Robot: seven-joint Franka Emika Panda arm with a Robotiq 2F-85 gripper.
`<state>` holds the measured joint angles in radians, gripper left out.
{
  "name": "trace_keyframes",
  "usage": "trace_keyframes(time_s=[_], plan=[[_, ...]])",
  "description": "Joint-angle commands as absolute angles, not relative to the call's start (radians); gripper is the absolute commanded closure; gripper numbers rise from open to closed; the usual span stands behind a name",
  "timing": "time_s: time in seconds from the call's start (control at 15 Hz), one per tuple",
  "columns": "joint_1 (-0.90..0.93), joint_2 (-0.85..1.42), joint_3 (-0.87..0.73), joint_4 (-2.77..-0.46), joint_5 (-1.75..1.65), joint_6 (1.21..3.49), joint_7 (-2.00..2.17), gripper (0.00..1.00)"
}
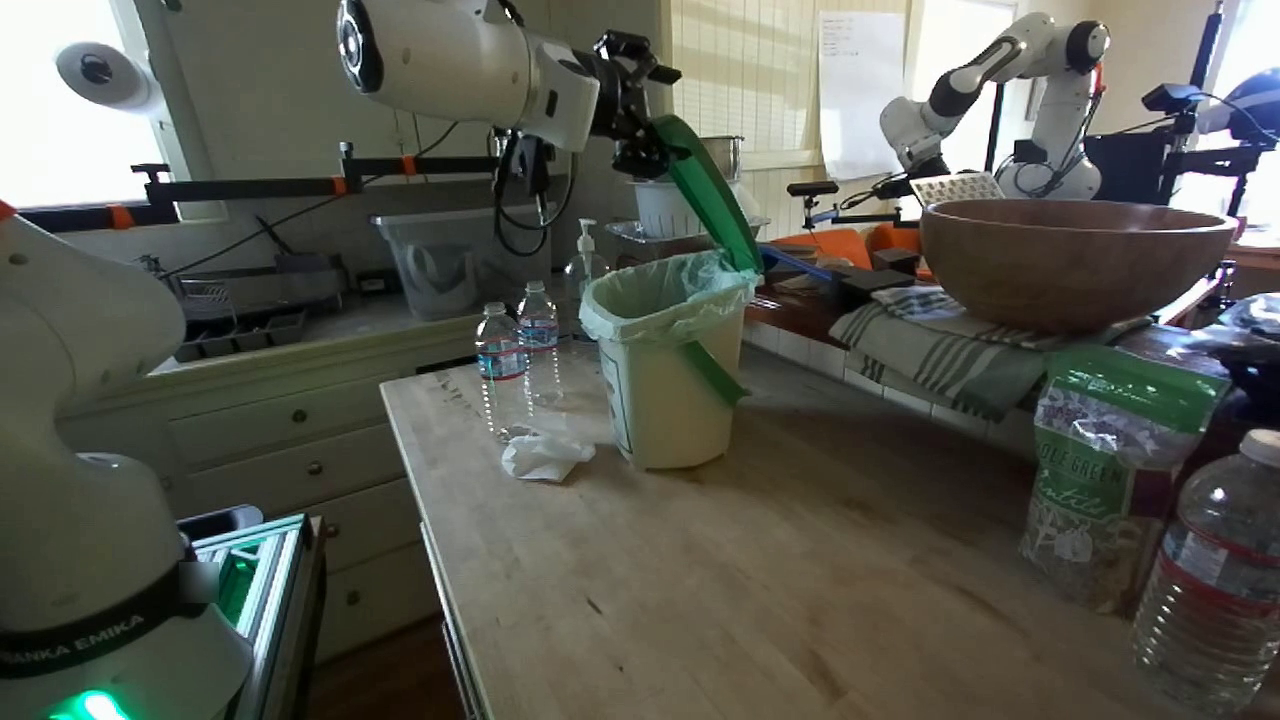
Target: Open the white and green bin.
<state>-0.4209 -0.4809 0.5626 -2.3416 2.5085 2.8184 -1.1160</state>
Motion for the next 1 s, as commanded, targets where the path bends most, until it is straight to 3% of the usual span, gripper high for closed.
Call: trace_keyframes(time_s=[0.0, 0.93], plan=[[-0.510, -0.461, 0.629, -2.300, 2.509, 2.798, -1.084, 0.00], [-0.707, -0.399, 0.803, -2.226, 2.509, 2.809, -1.055, 0.00]])
